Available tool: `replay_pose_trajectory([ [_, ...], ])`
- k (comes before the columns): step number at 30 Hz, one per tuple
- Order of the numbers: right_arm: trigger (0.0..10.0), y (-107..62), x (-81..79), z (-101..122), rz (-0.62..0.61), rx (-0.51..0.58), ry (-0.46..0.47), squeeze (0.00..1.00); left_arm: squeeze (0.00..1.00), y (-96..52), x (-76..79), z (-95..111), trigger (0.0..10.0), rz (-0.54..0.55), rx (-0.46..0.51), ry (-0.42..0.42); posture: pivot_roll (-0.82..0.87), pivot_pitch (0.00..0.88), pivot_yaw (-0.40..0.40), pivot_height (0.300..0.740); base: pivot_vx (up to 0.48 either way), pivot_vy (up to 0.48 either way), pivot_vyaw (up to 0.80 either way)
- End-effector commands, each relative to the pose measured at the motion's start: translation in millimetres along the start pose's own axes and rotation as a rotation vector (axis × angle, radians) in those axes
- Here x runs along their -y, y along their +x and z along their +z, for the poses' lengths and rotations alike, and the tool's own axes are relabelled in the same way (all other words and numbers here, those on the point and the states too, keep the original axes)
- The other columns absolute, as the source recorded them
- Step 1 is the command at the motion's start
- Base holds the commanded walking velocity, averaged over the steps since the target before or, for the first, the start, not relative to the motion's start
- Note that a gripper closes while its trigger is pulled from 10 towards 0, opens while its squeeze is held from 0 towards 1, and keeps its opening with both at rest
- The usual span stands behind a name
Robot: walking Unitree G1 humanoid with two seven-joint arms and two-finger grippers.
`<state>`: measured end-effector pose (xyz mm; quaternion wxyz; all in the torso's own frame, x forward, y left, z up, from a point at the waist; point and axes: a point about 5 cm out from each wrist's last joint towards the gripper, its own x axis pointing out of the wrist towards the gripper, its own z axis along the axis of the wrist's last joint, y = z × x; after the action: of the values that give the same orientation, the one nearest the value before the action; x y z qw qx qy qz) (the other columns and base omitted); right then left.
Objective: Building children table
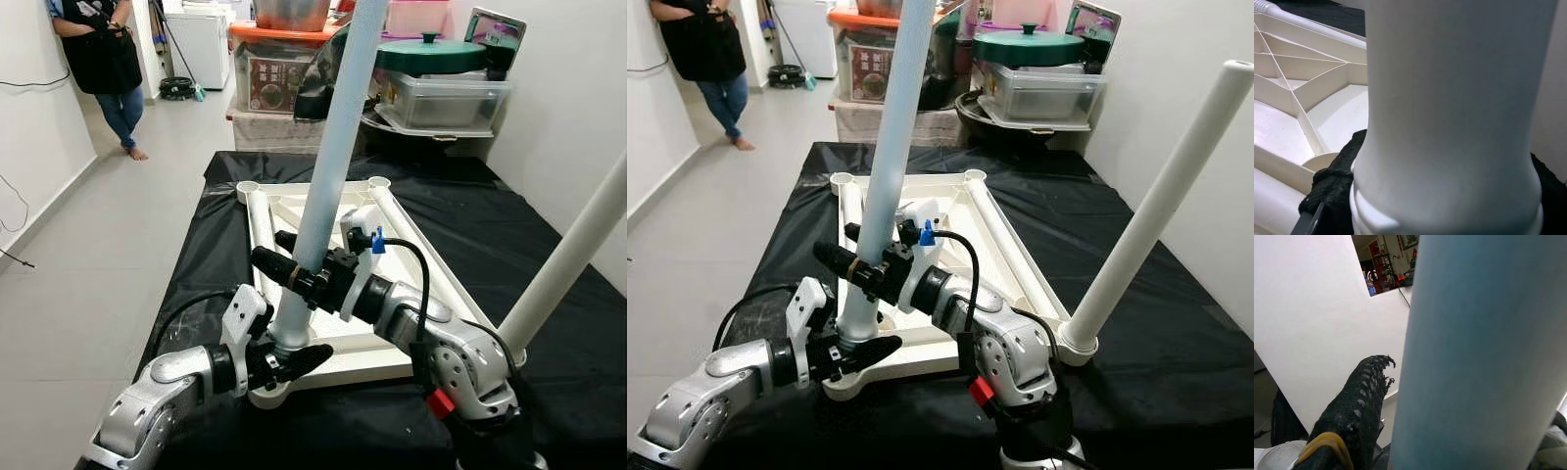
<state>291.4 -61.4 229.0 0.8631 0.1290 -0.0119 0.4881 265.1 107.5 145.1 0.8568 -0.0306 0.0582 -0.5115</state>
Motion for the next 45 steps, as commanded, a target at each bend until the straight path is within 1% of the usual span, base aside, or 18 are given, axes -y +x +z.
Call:
replay_pose_trajectory([
  [1, 10.0, 3.3, -0.7, 0.7, 0.011, -0.001, 0.024, 0.00, 0.00, 1.3, 6.1, 0.4, 0.3, -0.044, -0.011, 0.037, 0.07, 0.000, -0.065, 0.740, 0.000, 0.000, 0.00],
  [3, 10.0, 4.6, -1.9, -0.5, 0.019, -0.004, 0.076, 0.00, 0.00, -2.7, 7.4, -6.1, 1.3, -0.063, -0.056, 0.070, 0.07, 0.000, -0.064, 0.740, 0.000, 0.000, 0.00],
  [7, 10.0, 4.5, -1.1, -2.7, 0.016, -0.013, 0.135, 0.00, 0.00, -6.9, 7.4, -10.7, 1.5, -0.075, -0.090, 0.095, 0.07, 0.000, -0.064, 0.740, 0.000, 0.000, 0.00],
  [8, 1.6, 4.1, 0.4, -3.5, 0.010, -0.014, 0.161, 0.00, 0.00, -8.7, 5.8, -12.0, 2.4, -0.073, -0.103, 0.108, 0.07, 0.000, -0.066, 0.740, 0.000, 0.000, 0.00],
  [9, 0.0, 3.8, 1.3, -4.1, 0.006, -0.012, 0.185, 0.00, 0.00, -9.7, 4.7, -12.7, 2.4, -0.072, -0.111, 0.117, 0.07, 0.000, -0.066, 0.740, 0.000, 0.000, 0.00],
  [21, 0.0, 3.6, -2.6, -7.6, 0.022, -0.009, 0.215, 0.00, 0.00, -10.0, 5.9, -14.7, 2.8, -0.088, -0.114, 0.123, 0.07, 0.000, -0.064, 0.740, 0.000, 0.000, 0.00],
  [22, 0.0, 3.6, -3.4, -7.8, 0.024, -0.008, 0.218, 0.00, 0.00, -10.0, 6.2, -15.0, 3.5, -0.090, -0.115, 0.129, 0.07, 0.000, -0.063, 0.740, 0.000, 0.000, 0.00],
  [23, 0.0, 3.6, -4.0, -7.9, 0.025, -0.007, 0.221, 0.00, 0.00, -10.0, 5.4, -15.3, 6.5, -0.080, -0.118, 0.141, 0.07, 0.000, -0.063, 0.740, 0.000, 0.000, 0.00],
  [24, 0.0, 3.6, -4.0, -7.9, 0.025, -0.007, 0.221, 0.00, 0.00, -10.0, 5.4, -15.3, 6.5, -0.080, -0.118, 0.141, 0.07, 0.000, -0.063, 0.740, 0.000, 0.000, 0.00],
  [25, 0.0, 3.7, -4.5, -8.0, 0.026, -0.006, 0.223, 0.00, 0.00, -9.5, 3.4, -15.5, 10.0, -0.059, -0.120, 0.148, 0.07, 0.000, -0.062, 0.740, 0.000, 0.000, 0.00],
  [26, 0.0, 3.7, -4.8, -7.8, 0.024, -0.004, 0.225, 0.00, 1.00, -9.7, 1.3, -14.1, 10.0, -0.046, -0.106, 0.145, 0.07, 0.000, -0.061, 0.740, 0.000, 0.000, 0.00],
  [31, 0.0, 3.2, -1.5, -4.9, -0.002, 0.015, 0.210, 0.00, 1.00, -11.5, -2.8, -8.6, 10.0, -0.024, -0.069, 0.145, 0.08, 0.000, -0.059, 0.740, 0.000, 0.000, 0.00],
  [33, 0.0, -4.3, 32.5, 16.1, -0.205, 0.109, 0.099, 0.00, 1.00, -19.6, -5.6, 2.9, 10.0, 0.008, -0.008, 0.124, 0.08, 0.000, -0.059, 0.740, 0.000, 0.000, 0.00],
  [36, 0.0, -7.1, 40.7, 21.2, -0.254, 0.127, 0.071, 0.00, 1.00, -21.8, -5.0, 5.1, 10.0, 0.009, 0.006, 0.116, 0.08, 0.000, -0.057, 0.740, 0.000, 0.000, 0.00],
  [41, 0.0, -35.8, 89.3, 57.6, -0.605, 0.245, -0.075, 0.00, 1.00, -34.0, -4.0, 13.6, 10.0, 0.102, 0.087, 0.080, 0.09, 0.000, -0.060, 0.740, 0.000, 0.000, 0.00],
  [43, 0.0, -41.5, 95.8, 60.2, -0.669, 0.246, -0.120, 0.00, 0.97, -34.7, -6.9, 13.9, 10.0, 0.144, 0.096, 0.081, 0.09, 0.000, -0.060, 0.740, 0.000, 0.000, 0.00],
  [44, 0.0, -48.0, 102.2, 62.2, -0.740, 0.249, -0.161, 0.00, 0.00, -35.2, -11.0, 15.0, 10.0, 0.200, 0.113, 0.089, 0.09, 0.000, -0.060, 0.740, 0.000, 0.000, 0.00],
  [45, 0.0, -53.3, 106.4, 62.4, -0.792, 0.252, -0.176, 0.00, 0.00, -35.4, -16.2, 16.7, 10.0, 0.273, 0.133, 0.100, 0.10, 0.000, -0.068, 0.740, 0.000, 0.000, 0.00],
])
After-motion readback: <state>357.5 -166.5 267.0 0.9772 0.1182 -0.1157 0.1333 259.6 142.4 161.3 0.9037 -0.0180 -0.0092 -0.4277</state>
